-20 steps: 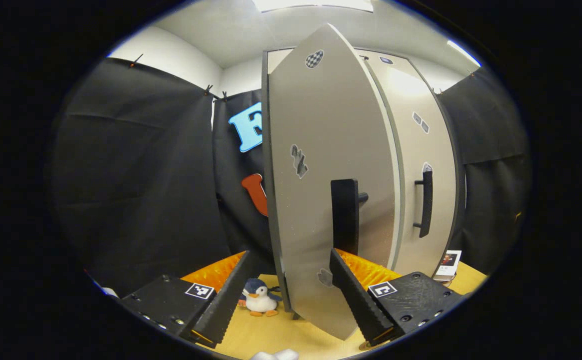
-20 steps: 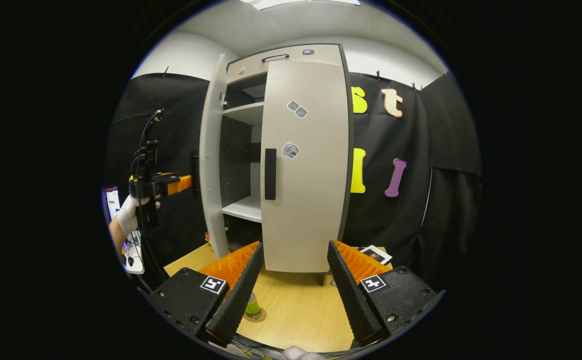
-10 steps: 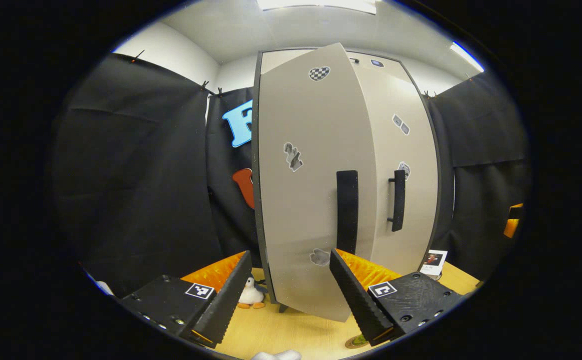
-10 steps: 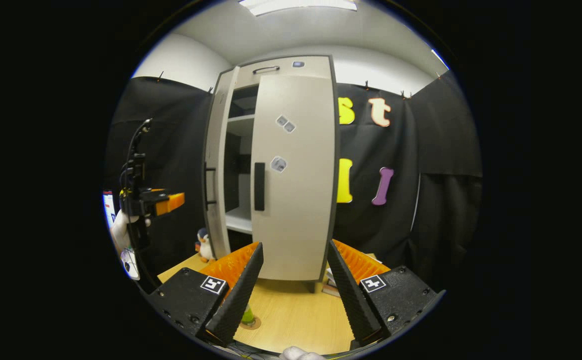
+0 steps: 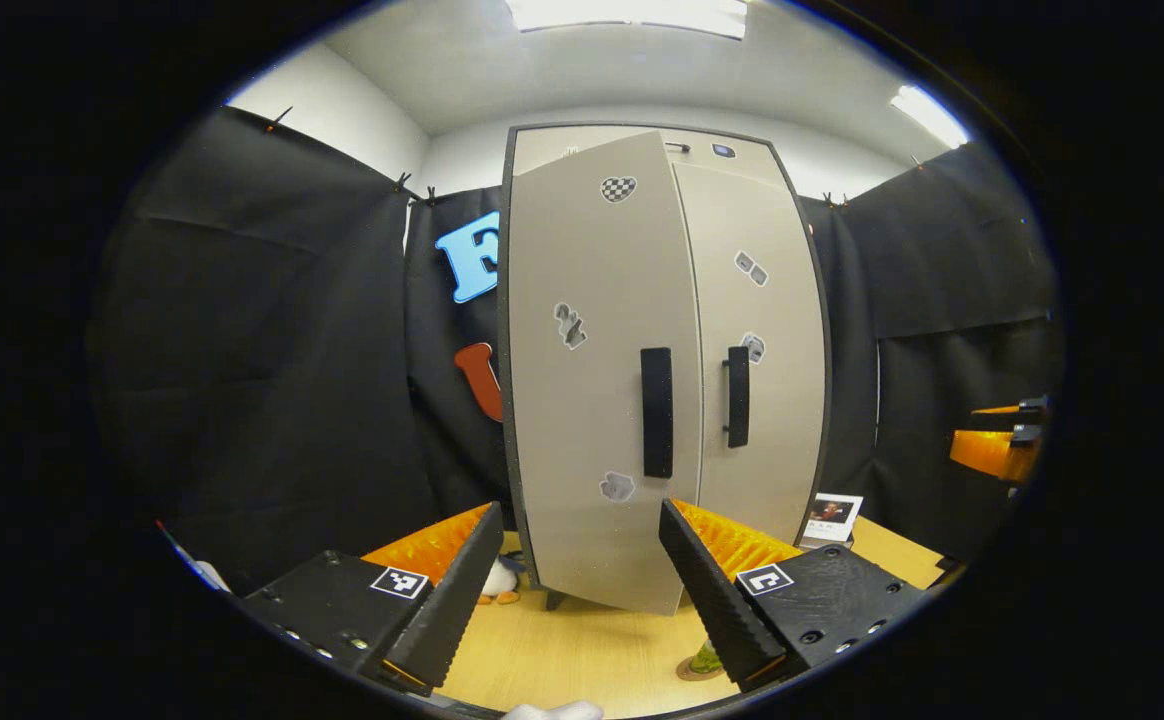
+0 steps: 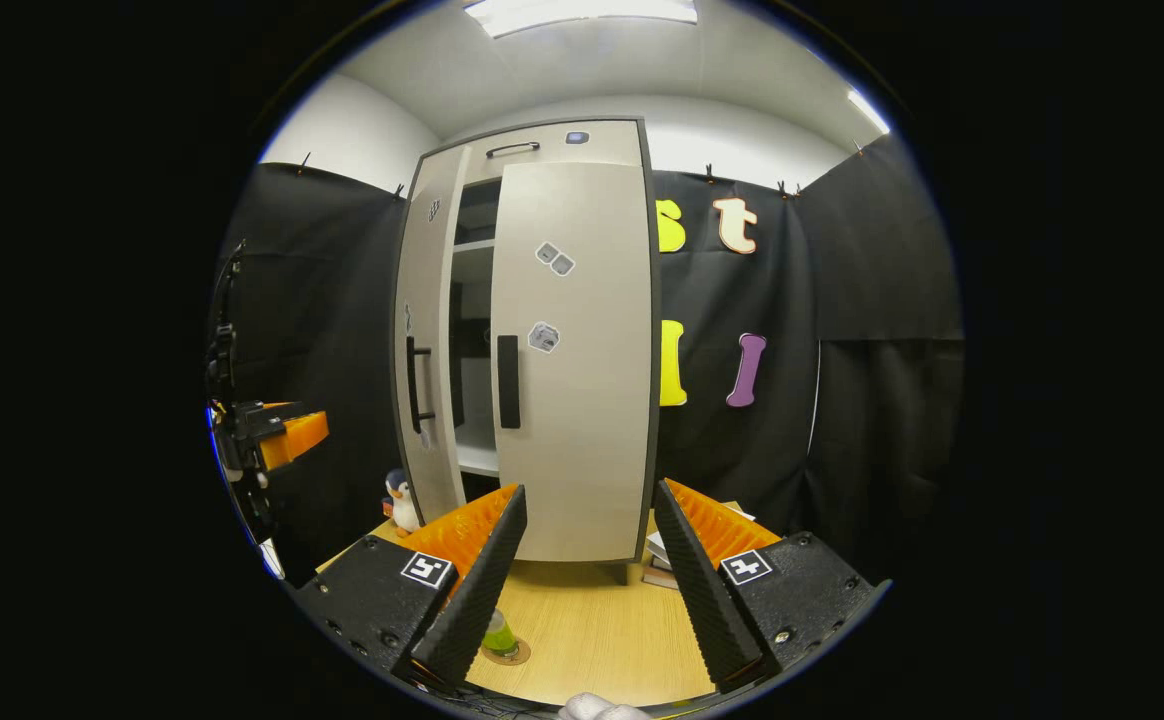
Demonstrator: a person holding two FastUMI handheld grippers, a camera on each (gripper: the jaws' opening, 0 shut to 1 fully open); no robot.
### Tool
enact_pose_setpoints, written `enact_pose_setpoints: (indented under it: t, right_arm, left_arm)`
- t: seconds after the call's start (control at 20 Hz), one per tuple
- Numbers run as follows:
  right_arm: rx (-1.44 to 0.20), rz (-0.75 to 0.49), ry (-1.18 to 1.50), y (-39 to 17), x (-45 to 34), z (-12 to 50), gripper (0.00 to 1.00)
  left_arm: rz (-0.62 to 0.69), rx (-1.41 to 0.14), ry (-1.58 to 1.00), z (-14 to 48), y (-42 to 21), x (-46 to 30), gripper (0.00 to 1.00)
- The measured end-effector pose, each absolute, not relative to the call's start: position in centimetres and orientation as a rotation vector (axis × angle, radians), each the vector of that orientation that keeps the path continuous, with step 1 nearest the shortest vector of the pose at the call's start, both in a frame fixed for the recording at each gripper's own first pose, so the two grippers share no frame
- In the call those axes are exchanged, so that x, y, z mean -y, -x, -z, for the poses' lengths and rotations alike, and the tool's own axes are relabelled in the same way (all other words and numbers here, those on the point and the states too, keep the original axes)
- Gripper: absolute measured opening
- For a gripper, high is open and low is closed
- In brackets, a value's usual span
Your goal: Grasp the bottle in the cabinet with the left hand and place it on the coaster, then close the right door with the right hand and the left door with the left hand.
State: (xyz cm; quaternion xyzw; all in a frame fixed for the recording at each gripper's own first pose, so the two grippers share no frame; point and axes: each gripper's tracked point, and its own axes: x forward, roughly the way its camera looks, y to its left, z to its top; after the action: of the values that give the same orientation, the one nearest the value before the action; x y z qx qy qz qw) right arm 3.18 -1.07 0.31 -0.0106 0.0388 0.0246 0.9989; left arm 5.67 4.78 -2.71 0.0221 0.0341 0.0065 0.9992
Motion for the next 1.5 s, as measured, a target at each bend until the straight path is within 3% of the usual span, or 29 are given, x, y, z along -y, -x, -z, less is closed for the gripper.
enact_pose_setpoints:
  t: [0.6,1.5]
  right_arm:
    - [-0.065,-0.057,0.056,-1.5,-2.2,-0.4,0.80]
    - [-0.057,-0.007,0.053,0.0,-2.4,-0.3,0.80]
  left_arm:
    - [-0.050,-0.085,-0.013,3.7,-2.3,-8.0,0.96]
    - [0.016,-0.087,-0.003,3.4,-1.8,-7.1,0.96]
